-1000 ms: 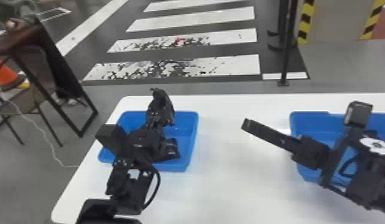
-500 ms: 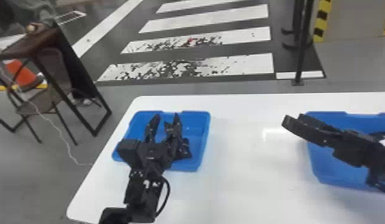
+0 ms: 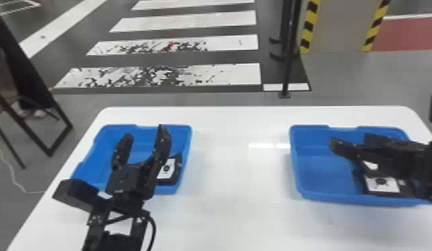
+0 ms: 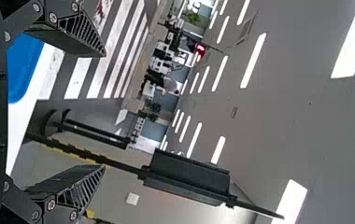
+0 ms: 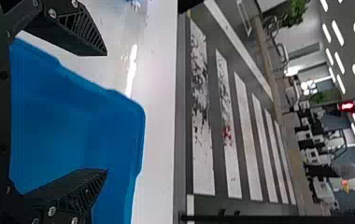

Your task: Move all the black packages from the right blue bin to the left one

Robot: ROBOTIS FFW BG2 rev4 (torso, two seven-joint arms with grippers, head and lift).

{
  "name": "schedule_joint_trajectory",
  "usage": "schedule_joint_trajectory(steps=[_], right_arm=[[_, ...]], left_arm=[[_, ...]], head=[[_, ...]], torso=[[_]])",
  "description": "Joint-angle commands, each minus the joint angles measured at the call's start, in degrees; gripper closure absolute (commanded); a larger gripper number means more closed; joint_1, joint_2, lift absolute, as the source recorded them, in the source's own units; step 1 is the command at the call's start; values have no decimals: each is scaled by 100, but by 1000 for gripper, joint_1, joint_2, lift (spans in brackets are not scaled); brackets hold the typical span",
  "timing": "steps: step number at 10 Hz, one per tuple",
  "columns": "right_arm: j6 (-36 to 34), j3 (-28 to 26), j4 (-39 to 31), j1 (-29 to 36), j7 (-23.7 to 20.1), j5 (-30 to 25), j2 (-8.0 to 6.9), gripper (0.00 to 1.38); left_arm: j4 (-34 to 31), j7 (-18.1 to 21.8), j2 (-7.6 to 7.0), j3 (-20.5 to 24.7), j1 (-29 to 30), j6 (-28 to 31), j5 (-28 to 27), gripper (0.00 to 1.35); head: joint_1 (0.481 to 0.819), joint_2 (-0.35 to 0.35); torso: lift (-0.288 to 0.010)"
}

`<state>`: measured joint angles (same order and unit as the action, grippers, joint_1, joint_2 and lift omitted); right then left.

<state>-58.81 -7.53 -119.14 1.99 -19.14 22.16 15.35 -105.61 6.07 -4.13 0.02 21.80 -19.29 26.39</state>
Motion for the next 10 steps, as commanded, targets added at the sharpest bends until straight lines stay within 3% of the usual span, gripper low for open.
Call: schedule_joint_trajectory(steps=[1, 4, 10], right_arm=[[-292, -196, 94, -129, 393, -467, -76, 145], [-644, -161, 896, -564, 718, -673, -94, 147], [-883, 227, 2148, -1296, 1105, -993, -59, 153]], left_arm=[[-231, 8, -62, -299, 140, -110, 286, 194], [-344, 17, -132, -527, 238, -181, 411, 190], [-344, 25, -167, -630, 281, -139, 651, 194]], head=[[695, 56], [695, -76], [695, -113]], torso=[[-140], [-140], [-140]])
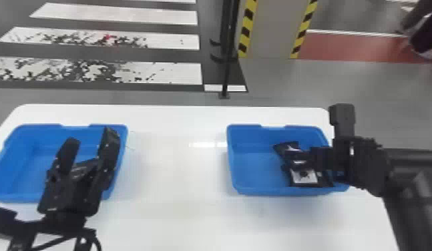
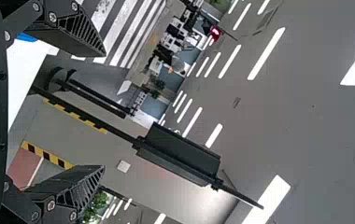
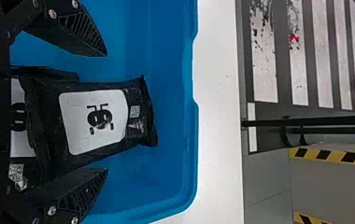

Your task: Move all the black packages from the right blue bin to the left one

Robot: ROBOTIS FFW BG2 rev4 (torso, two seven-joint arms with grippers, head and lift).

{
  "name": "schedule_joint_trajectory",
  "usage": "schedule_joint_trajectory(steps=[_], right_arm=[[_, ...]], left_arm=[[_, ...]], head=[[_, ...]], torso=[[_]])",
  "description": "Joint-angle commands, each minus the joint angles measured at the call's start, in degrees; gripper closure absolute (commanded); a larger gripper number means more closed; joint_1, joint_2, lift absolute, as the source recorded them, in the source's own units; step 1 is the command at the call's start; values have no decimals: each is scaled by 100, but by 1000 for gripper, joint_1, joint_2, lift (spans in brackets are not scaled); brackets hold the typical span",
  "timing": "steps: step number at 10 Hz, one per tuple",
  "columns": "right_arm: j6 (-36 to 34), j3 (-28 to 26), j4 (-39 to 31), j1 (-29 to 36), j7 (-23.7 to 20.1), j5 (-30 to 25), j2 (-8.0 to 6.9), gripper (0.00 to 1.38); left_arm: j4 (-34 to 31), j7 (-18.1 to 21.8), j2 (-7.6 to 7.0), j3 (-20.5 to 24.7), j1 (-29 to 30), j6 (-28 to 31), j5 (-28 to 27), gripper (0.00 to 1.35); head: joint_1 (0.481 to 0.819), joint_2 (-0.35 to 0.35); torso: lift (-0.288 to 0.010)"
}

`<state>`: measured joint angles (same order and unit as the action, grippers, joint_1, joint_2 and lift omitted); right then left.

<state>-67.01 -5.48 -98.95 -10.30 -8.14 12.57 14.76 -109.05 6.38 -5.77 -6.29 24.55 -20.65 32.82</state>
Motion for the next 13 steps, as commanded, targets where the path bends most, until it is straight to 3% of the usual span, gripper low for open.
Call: schedule_joint_trajectory(steps=[1, 2, 3, 5, 8, 11, 13], right_arm=[[-119, 45, 213, -109, 58, -114, 9, 154], [-63, 57, 452, -179, 75, -114, 18, 188], [134, 68, 747, -250, 23, 0, 35, 329], [528, 91, 747, -193, -118, 34, 44, 1139], [1301, 57, 269, 228, -162, 194, 0, 1148], [1906, -298, -223, 791, -645, 686, -53, 1148], [3256, -58, 368, 664, -1806, 1588, 27, 1148]], left_arm=[[0, 3, -3, 1, 19, -2, 9, 194], [0, -5, 6, 1, 19, -2, 9, 194], [0, -5, -3, -11, 33, -2, 9, 196], [0, 3, 6, 1, 47, -30, -2, 196], [0, 3, 6, 1, 47, -58, 9, 196], [0, -5, 14, -22, 61, -157, 9, 196], [0, -5, 6, -159, -9, -157, 112, 196]], head=[[695, -116], [695, -123], [695, -129], [695, -128], [695, -111], [695, -98], [695, -68]], torso=[[-140], [-140], [-140], [-140], [-140], [-140], [-140]])
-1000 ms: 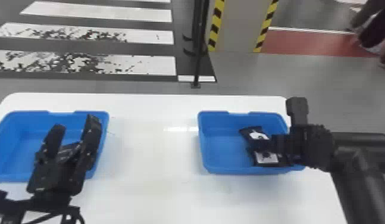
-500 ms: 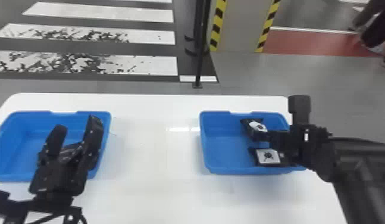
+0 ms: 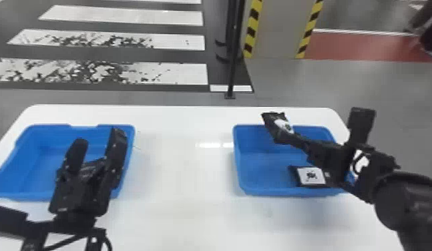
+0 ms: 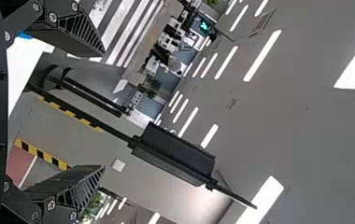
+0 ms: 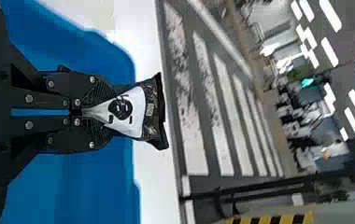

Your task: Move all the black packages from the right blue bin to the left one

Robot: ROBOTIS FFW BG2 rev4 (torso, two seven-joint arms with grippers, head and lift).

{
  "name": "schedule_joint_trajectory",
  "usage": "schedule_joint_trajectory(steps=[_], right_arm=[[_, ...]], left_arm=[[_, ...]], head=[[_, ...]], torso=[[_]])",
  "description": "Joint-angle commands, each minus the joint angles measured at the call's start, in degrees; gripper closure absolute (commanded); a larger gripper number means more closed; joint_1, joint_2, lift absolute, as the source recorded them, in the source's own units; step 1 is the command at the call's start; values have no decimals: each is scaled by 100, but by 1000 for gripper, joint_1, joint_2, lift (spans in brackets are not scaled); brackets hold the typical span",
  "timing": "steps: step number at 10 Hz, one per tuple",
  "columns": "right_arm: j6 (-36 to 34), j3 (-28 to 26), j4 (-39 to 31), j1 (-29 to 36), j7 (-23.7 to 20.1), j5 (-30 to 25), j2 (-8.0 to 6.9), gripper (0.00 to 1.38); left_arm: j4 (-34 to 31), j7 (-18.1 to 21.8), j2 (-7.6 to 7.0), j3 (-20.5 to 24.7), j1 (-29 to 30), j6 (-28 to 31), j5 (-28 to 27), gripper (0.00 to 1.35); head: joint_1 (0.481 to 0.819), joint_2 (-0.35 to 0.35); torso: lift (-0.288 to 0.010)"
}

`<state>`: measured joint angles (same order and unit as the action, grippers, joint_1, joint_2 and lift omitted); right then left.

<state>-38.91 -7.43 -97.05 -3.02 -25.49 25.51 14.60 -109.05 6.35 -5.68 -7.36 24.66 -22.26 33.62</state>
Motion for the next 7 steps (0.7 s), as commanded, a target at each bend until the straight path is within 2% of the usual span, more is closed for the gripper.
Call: schedule_joint_trajectory(steps=[1, 3, 4, 7], right_arm=[[812, 549, 333, -232, -598, 625, 148, 1148], [1023, 1383, 304, -485, -1020, 1253, 253, 1148], [1023, 1703, 150, -514, -1090, 1482, 280, 1148], [967, 2446, 51, -710, -1117, 1802, 341, 1148]], left_arm=[[0, 7, -29, -178, -62, 4, 203, 196], [-42, 235, -82, -441, -175, 285, 1117, 196], [-169, 332, -91, -464, -189, 524, 1311, 196], [-239, 393, -100, -475, -259, 580, 969, 196]], head=[[695, -52], [695, 21], [695, 56], [695, 128]], torso=[[-140], [-140], [-140], [-140]])
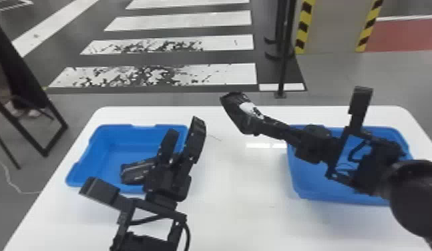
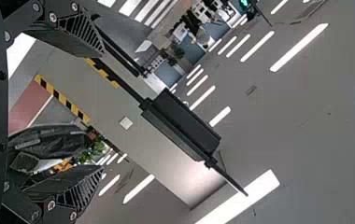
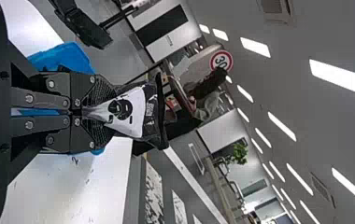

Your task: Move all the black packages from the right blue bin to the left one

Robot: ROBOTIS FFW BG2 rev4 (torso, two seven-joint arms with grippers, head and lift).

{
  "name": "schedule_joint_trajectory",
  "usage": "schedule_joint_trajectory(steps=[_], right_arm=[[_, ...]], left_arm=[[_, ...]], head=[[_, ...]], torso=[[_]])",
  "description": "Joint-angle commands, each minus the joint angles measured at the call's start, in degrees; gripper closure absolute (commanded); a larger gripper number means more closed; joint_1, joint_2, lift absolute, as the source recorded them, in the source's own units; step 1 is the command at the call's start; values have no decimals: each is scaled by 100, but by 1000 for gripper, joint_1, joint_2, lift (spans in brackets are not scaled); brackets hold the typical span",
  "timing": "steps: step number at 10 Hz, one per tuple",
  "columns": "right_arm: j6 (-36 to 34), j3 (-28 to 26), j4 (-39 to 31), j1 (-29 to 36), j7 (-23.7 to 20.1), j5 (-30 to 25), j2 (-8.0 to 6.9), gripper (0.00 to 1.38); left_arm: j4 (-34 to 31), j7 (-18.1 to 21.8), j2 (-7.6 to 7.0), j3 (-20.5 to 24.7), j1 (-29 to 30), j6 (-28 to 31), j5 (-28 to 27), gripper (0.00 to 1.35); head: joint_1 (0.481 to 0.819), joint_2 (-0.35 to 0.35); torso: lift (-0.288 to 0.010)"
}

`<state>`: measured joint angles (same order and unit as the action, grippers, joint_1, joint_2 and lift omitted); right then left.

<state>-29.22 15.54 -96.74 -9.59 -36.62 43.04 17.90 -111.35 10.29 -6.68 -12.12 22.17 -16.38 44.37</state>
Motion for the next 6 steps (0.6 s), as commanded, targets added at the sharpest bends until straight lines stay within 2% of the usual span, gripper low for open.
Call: schedule_joint_trajectory(steps=[1, 3, 4, 6], right_arm=[[-45, 388, 63, -139, 15, 106, 12, 1148], [-115, 811, 63, -279, 76, 140, 12, 1148], [-115, 1131, 119, -335, 120, 380, 12, 1148], [-73, 1416, 119, -350, 138, 552, 12, 1148]], left_arm=[[-23, 0, -18, -11, -38, -21, -278, 196], [-23, 0, -44, -114, -80, -7, -335, 196], [-23, 0, -70, -194, -122, 147, -324, 196], [-9, 0, -70, -148, -108, 316, -587, 196]], head=[[695, 151], [695, 190], [695, 198], [695, 226]], torso=[[-140], [-140], [-140], [-140]])
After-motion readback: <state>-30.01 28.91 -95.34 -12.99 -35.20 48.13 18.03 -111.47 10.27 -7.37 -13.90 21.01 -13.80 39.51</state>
